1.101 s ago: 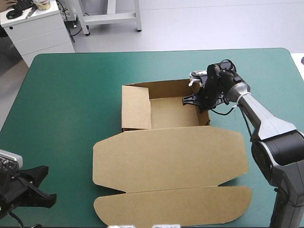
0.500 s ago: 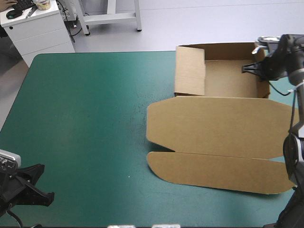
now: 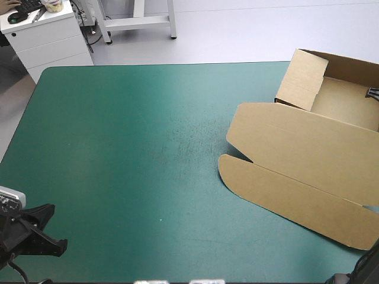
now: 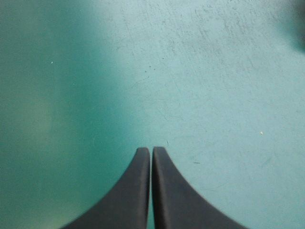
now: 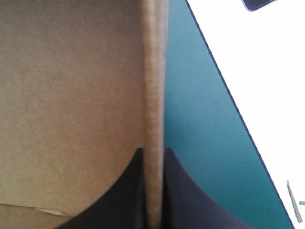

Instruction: Fold the box

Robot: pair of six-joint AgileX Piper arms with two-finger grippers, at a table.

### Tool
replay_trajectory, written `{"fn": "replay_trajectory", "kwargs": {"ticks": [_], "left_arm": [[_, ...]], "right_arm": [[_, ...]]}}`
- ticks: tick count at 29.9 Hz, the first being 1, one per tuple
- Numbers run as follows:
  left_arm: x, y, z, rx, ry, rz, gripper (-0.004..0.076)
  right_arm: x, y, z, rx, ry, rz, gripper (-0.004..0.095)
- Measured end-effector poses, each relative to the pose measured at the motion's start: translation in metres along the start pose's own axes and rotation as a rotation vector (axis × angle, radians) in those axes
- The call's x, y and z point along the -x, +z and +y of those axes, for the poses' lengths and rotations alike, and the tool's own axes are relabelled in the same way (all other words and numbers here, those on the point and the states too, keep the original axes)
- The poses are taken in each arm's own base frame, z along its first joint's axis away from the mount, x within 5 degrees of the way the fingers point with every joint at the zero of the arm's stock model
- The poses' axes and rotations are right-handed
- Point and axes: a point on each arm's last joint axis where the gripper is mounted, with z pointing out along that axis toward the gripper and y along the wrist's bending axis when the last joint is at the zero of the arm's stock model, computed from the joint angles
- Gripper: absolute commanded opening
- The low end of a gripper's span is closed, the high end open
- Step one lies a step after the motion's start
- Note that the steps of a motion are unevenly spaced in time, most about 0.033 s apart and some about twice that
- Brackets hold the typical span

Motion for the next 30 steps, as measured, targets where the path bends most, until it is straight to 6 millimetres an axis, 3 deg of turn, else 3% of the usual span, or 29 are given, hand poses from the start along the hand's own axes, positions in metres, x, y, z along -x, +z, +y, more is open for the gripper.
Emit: {"fn": "replay_trajectory", "kwargs": {"ticks": [1,4,6,8,10,15,17,19,25,30], "left_arm": [[0.000,0.000,0.000,0.003,0.001,0.000,-0.0009],[0.000,0.000,0.001,0.009,0.003,-0.001,-0.0010],[0.000,0.000,0.001,0.009,0.003,-0.001,-0.0010],[0.000,0.000,0.001,0.010,0.003,-0.001,-0.0010],[0.000,0.000,0.001,0.009,0.003,-0.001,-0.0010],[0.000,0.000,0.001,0.009,0.003,-0.001,-0.0010],[0.000,0.000,0.001,0.009,0.003,-0.001,-0.0010],[0.000,0.000,0.001,0.009,0.003,-0.001,-0.0010],[0.000,0.000,0.001,0.009,0.003,-0.001,-0.0009],[0.000,0.000,-0.001,-0.012,-0.004,0.002,-0.0010]], "right_arm": [[0.000,0.004,0.000,0.000,0.000,0.010,0.0136],[-0.001,0.013,0.000,0.012,0.001,0.039,0.0413],[-0.002,0.014,0.001,0.022,0.003,0.051,0.0627],[0.000,0.010,0.002,0.025,0.002,0.045,0.0780],[0.005,0.001,0.000,0.022,0.009,0.012,0.0836],[0.007,-0.036,0.001,0.024,0.022,-0.075,0.0836],[0.005,-0.058,0.004,0.040,0.023,-0.122,0.0808],[0.001,-0.085,0.008,0.071,0.028,-0.173,0.0700],[-0.046,-0.168,0.034,0.281,-0.038,-0.302,-0.0015],[-0.102,-0.210,0.054,0.453,-0.170,-0.380,-0.0001]]}}
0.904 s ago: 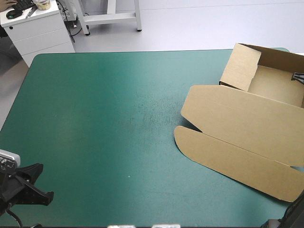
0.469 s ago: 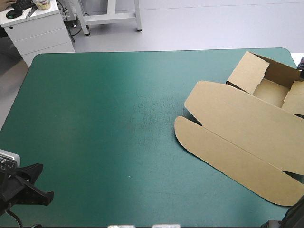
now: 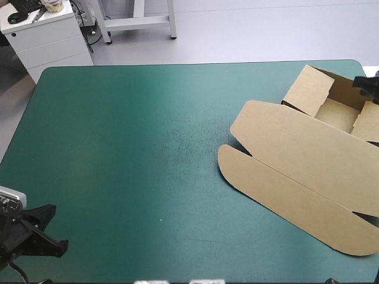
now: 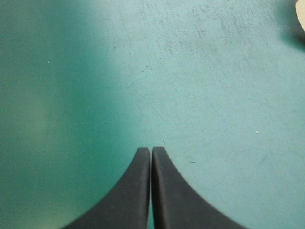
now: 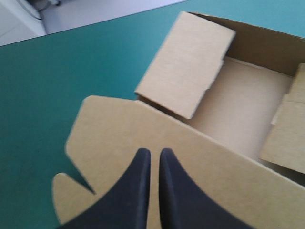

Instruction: Fold the box

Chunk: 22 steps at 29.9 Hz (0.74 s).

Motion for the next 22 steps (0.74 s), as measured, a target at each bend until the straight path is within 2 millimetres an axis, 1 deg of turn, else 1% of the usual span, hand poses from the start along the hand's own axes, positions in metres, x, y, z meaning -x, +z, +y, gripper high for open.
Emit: {"fn": "replay_trajectory", "kwargs": {"ticks": [5,6,8,10,12,15,17,22], "left_arm": [[0.000,0.000,0.000,-0.001,0.000,0.000,-0.0010],[0.000,0.000,0.000,-0.001,0.000,0.000,-0.0010],[0.000,0.000,0.000,-0.001,0.000,0.000,-0.0010],[0.000,0.000,0.000,-0.001,0.000,0.000,-0.0010],[0.000,0.000,0.000,-0.001,-0.014,0.000,-0.0009],[0.000,0.000,0.000,-0.002,-0.026,0.000,-0.0009],[0.000,0.000,0.000,-0.003,-0.027,0.000,-0.0009],[-0.004,0.003,0.000,-0.009,-0.026,-0.032,-0.0010]], "right_arm": [[-0.043,-0.045,0.045,0.136,-0.087,-0.124,-0.0001],[-0.056,-0.055,0.056,0.157,-0.107,-0.167,-0.0001],[-0.074,-0.067,0.072,0.194,-0.153,-0.228,-0.0001],[-0.099,-0.082,0.088,0.234,-0.209,-0.288,-0.0001],[-0.125,-0.095,0.098,0.265,-0.259,-0.337,-0.0001],[-0.160,-0.106,0.102,0.272,-0.332,-0.364,-0.0001],[-0.180,-0.109,0.098,0.239,-0.366,-0.356,-0.0001],[-0.214,-0.101,0.082,0.146,-0.419,-0.322,-0.0001]]}}
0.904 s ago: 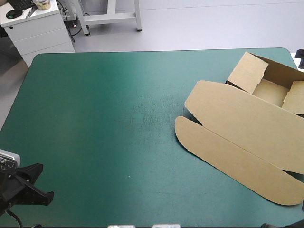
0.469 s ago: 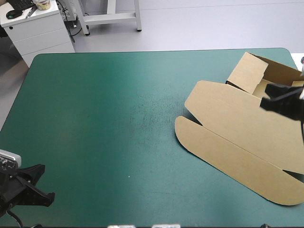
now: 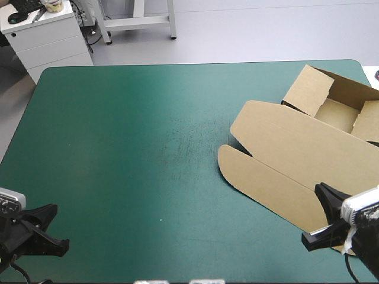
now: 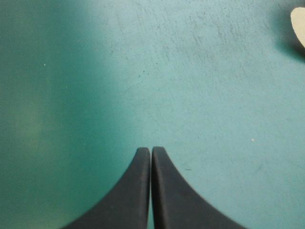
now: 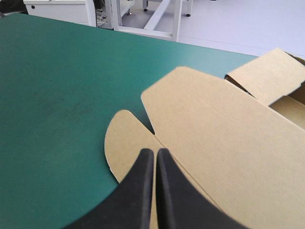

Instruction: Fold the box

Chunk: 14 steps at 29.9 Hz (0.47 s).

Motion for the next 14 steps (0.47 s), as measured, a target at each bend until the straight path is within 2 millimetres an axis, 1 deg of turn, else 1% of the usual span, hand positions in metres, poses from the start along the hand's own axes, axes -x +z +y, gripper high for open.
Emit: {"fn": "replay_trajectory", "kwargs": {"ticks": [4,8,14], "left_arm": [[-0.011,0.002,0.001,-0.015,0.000,-0.089,-0.0010],[-0.030,0.003,0.002,-0.026,-0.001,-0.158,-0.0010],[-0.058,-0.002,0.008,-0.018,0.000,-0.262,-0.0010]], "right_arm": [[-0.025,0.000,0.000,-0.030,-0.020,0.008,-0.0001],[-0.048,0.004,-0.001,-0.054,-0.029,0.028,-0.0001],[-0.075,0.010,-0.001,-0.077,-0.034,0.031,-0.0001]]}}
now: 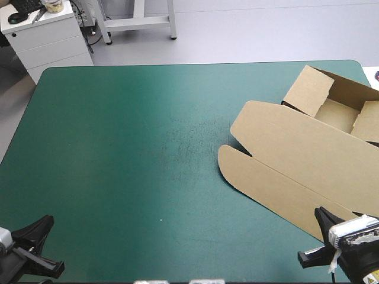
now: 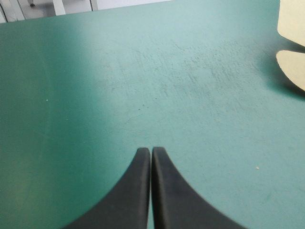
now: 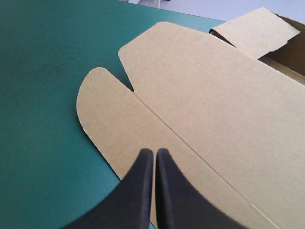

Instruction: Fold the box

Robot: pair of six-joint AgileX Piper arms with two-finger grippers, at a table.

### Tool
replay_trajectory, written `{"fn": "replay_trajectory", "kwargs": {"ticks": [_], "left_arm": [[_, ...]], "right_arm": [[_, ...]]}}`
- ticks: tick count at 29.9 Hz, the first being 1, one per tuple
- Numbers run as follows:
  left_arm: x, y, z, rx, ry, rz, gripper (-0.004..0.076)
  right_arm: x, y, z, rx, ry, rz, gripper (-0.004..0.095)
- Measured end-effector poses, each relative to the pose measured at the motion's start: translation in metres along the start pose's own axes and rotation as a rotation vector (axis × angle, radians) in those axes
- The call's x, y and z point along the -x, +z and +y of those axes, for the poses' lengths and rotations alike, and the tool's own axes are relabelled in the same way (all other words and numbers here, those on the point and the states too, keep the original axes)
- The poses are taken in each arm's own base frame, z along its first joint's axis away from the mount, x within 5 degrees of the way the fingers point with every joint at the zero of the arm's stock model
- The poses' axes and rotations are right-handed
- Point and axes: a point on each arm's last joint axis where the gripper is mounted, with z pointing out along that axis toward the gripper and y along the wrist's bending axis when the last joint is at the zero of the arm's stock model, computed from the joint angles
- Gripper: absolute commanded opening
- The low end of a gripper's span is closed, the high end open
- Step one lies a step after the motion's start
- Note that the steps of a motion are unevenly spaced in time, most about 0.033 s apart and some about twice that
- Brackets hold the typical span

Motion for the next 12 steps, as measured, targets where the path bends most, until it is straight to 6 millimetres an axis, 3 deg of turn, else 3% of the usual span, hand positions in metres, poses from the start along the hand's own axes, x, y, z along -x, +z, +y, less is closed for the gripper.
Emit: {"fn": "replay_trajectory", "kwargs": {"ticks": [6,12], "left_arm": [[-0.018,-0.009,0.007,0.045,0.022,-0.079,-0.0010],[-0.027,-0.004,0.012,0.096,0.051,-0.055,-0.0010]], "right_arm": [[-0.023,0.010,0.000,-0.023,-0.003,-0.025,-0.0001],[-0.035,0.013,0.002,0.035,-0.019,-0.066,-0.0001]]}}
